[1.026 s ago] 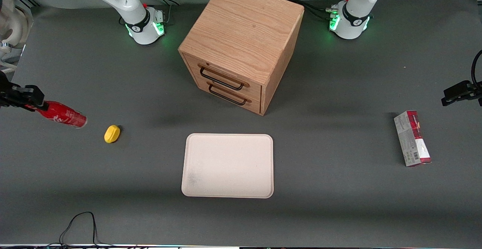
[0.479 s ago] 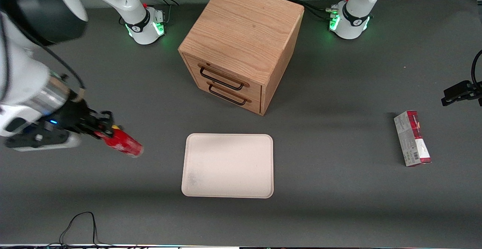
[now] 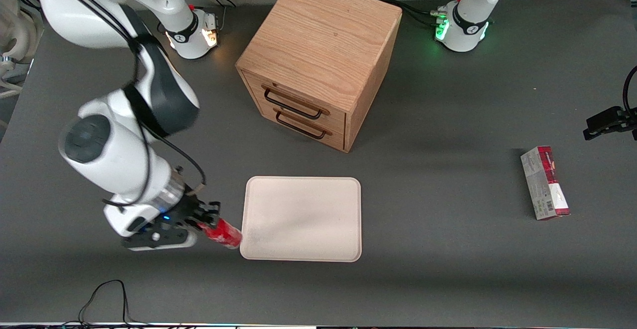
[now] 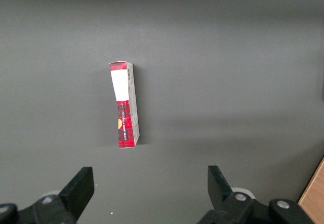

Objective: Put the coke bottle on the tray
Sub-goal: 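Lift the bottle and carry it over the cream tray, then lower the bottle upright onto the tray and open the right gripper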

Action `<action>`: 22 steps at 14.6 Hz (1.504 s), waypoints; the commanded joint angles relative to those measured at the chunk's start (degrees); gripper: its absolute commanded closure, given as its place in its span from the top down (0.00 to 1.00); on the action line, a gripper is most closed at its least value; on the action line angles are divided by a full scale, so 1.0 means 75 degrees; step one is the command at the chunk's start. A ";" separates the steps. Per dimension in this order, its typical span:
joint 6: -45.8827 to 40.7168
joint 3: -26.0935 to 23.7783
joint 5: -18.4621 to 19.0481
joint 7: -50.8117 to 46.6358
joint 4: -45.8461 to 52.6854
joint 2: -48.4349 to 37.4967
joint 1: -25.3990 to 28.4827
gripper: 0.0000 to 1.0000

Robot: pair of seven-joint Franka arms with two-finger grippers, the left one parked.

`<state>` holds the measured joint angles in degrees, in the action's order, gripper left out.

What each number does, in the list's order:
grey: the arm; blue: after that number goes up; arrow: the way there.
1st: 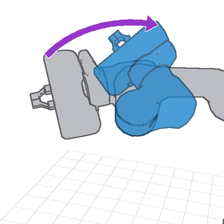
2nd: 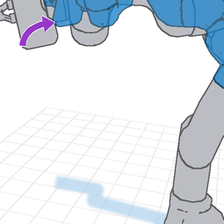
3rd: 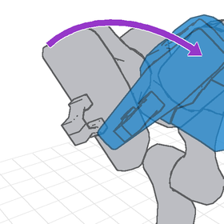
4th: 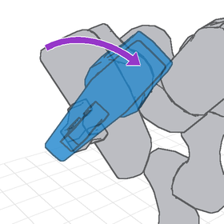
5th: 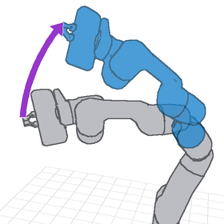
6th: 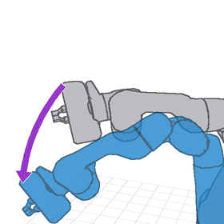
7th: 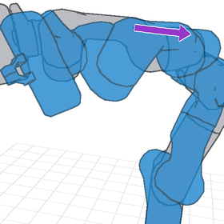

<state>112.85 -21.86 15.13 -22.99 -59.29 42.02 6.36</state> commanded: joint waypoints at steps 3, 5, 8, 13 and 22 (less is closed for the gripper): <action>0.0269 -0.0155 0.0374 -0.0216 0.0242 0.0830 0.0136 0.00; 0.0304 -0.0155 0.0478 -0.0192 0.0101 0.0959 0.0148 0.00; 0.0514 -0.0155 0.0655 -0.0204 -0.0145 0.1089 0.0148 0.00; 0.0844 -0.0155 0.0714 -0.0298 -0.0251 0.1194 0.0148 0.37; 0.0799 -0.0003 0.1042 -0.0931 -0.0262 0.0647 0.0230 1.00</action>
<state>120.35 -22.40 21.54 -27.75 -60.30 50.65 8.09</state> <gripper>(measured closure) 0.000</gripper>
